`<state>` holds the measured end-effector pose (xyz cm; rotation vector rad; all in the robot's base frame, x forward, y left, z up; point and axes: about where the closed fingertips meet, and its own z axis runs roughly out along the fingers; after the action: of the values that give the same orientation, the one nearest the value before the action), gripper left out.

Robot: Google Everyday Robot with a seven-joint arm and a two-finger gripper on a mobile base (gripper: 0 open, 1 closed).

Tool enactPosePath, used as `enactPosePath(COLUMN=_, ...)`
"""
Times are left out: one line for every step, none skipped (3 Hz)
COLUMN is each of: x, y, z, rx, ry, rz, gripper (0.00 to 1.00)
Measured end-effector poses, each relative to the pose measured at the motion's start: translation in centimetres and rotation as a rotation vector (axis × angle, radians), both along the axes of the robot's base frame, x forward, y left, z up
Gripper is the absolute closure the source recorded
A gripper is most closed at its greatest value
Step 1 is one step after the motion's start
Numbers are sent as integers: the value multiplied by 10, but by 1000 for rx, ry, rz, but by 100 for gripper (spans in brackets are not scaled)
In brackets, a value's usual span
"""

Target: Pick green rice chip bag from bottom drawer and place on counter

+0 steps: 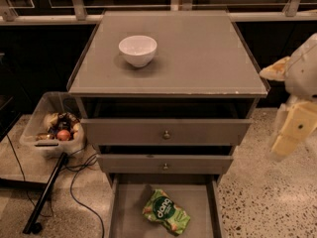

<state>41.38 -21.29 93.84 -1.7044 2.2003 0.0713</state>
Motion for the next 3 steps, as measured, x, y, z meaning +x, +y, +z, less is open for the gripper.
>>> enactPosePath(x=-17, y=5, z=-28, rx=62, ry=37, rz=14, gripper=0)
enactPosePath(x=-38, y=18, z=-62, rx=78, ry=18, rz=27, gripper=0)
enactPosePath(x=-42, y=28, z=-129, rx=45, ry=25, rz=-14, gripper=0)
